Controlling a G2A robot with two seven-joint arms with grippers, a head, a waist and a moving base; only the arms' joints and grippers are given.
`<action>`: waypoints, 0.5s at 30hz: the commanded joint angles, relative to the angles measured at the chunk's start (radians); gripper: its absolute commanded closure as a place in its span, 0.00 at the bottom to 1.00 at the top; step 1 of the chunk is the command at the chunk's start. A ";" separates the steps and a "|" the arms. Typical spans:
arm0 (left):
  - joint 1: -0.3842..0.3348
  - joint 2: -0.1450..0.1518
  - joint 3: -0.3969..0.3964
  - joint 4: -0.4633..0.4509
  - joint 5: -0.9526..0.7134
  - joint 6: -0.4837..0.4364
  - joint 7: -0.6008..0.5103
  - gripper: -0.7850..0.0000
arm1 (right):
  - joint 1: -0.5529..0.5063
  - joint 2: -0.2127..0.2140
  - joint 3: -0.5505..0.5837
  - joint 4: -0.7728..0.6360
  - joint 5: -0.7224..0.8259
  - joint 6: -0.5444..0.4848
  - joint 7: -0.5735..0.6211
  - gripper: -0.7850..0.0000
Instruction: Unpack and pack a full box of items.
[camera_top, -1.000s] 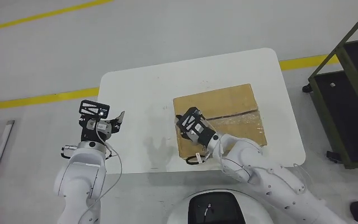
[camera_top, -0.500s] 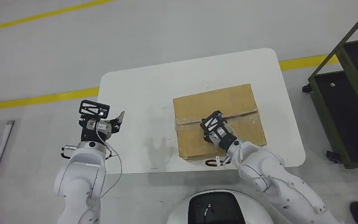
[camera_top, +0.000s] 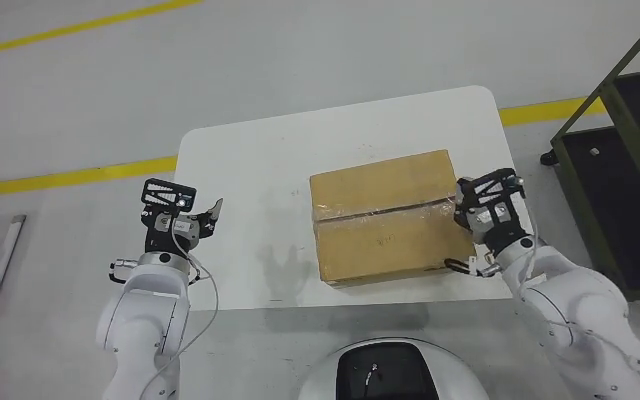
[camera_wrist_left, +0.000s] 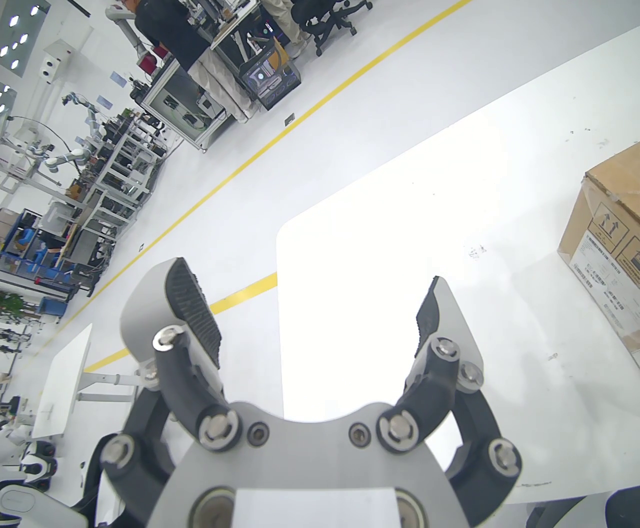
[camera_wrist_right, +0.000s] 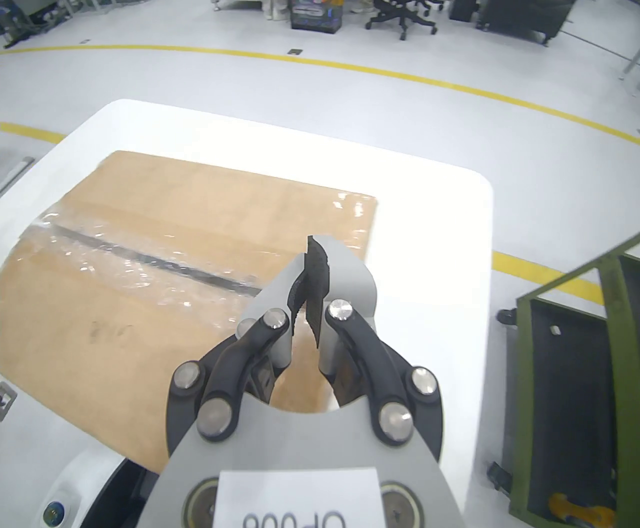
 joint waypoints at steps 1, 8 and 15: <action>0.000 0.000 0.000 0.000 0.000 0.000 0.000 0.00 | -0.041 0.004 0.072 -0.028 -0.005 0.002 0.001 1.00; 0.002 0.000 0.001 0.000 -0.002 -0.001 0.004 0.00 | -0.233 0.002 0.211 -0.029 0.068 0.009 -0.110 1.00; 0.049 -0.003 -0.001 -0.025 -0.092 0.005 0.029 0.00 | -0.277 -0.009 0.087 0.060 0.083 -0.022 -0.237 1.00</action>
